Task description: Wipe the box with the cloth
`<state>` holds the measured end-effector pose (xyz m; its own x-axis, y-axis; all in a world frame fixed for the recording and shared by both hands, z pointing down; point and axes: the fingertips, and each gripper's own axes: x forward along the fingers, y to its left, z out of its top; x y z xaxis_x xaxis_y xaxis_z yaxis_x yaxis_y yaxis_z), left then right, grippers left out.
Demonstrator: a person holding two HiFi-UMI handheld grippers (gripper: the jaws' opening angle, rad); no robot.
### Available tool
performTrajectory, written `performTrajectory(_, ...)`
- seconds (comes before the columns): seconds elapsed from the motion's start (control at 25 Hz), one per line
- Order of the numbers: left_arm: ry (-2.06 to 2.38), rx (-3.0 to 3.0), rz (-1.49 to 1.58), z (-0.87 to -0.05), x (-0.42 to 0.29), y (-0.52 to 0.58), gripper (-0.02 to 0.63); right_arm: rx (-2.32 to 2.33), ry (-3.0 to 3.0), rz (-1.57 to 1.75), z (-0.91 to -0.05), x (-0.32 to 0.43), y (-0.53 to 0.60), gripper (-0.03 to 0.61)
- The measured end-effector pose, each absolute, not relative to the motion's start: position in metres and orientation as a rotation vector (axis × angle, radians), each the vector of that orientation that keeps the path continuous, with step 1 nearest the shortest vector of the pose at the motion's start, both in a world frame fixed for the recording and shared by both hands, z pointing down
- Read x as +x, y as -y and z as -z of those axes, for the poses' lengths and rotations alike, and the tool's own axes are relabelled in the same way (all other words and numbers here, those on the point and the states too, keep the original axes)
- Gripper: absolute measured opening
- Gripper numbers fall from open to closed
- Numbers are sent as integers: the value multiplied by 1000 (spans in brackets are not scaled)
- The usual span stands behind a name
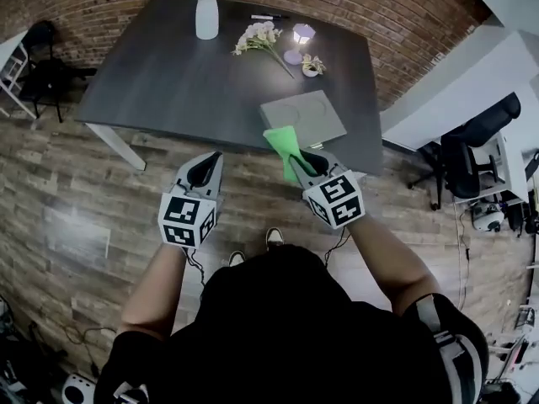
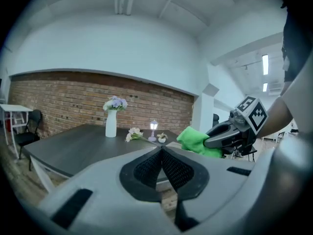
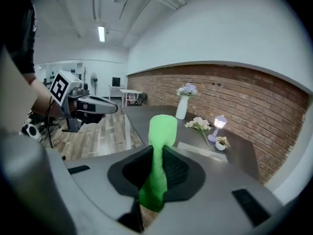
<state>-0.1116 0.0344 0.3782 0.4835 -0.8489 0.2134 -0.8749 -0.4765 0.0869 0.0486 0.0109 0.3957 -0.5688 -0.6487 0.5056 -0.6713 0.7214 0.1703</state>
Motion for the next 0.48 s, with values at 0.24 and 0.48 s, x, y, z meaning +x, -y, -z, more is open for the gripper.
performTrajectory(0.24, 1561, 2452, -215, -400, -121, -17, 8, 680, 2392, 15, -435, -1, -9, 55)
performTrajectory(0.48, 1605, 2403, -275, -411, -95, 39, 8, 431, 2338, 102, -467, -1, 14, 55)
